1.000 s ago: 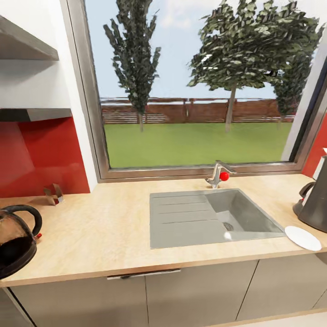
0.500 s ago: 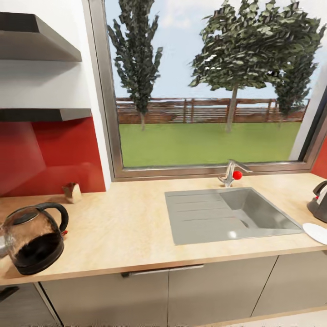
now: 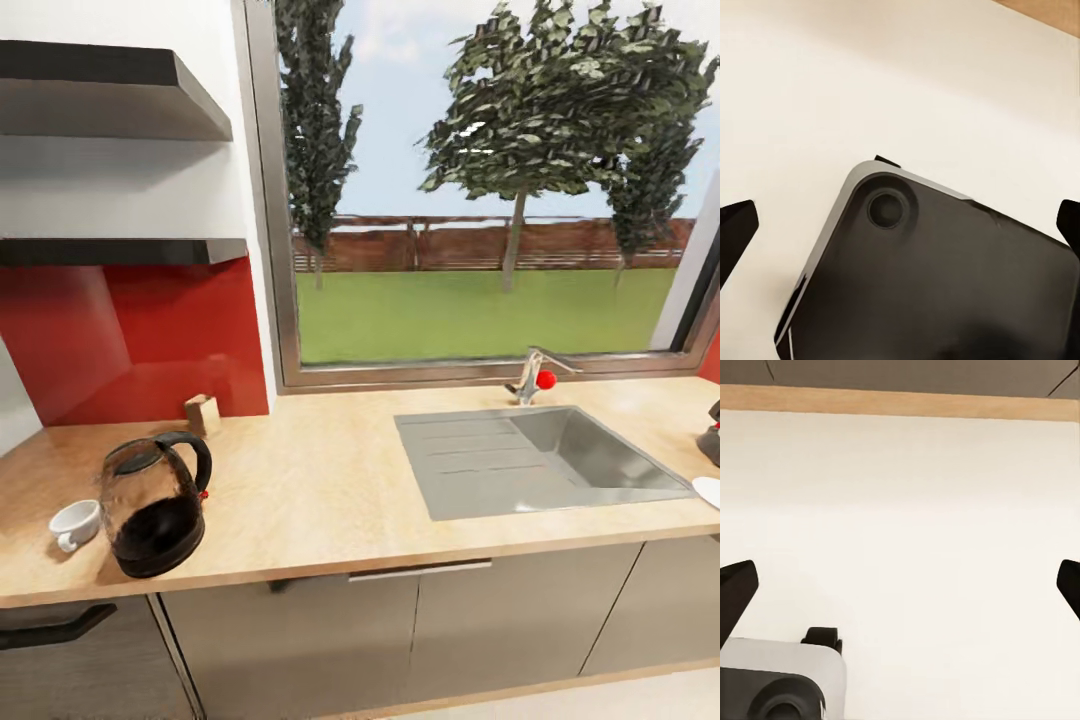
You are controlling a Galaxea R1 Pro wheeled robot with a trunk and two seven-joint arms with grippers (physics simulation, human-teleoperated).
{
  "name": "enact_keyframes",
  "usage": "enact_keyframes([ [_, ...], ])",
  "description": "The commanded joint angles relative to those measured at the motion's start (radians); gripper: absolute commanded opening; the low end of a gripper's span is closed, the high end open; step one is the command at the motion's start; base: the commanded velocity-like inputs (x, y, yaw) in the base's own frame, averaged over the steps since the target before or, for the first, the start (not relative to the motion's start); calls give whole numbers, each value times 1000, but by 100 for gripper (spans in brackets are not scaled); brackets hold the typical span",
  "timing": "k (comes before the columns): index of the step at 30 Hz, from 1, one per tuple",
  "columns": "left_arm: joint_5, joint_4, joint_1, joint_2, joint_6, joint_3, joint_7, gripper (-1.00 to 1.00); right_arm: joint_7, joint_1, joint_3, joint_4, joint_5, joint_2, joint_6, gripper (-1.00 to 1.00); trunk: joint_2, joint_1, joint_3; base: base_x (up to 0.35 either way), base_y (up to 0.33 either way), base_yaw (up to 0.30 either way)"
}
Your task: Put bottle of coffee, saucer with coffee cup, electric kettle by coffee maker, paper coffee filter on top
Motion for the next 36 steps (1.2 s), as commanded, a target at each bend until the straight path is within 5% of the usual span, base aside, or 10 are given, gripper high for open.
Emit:
enact_keyframes([
  [1, 10, -1, 0, 0, 1, 3, -10, 100, 9, -1, -8, -4, 2, 1, -6, 100, -1, 0, -1, -112, 328, 0],
  [36, 9, -1, 0, -2, 6, 1, -11, 100, 9, -1, -8, -4, 2, 1, -4, 100, -1, 0, -1, -3, 338, 0],
])
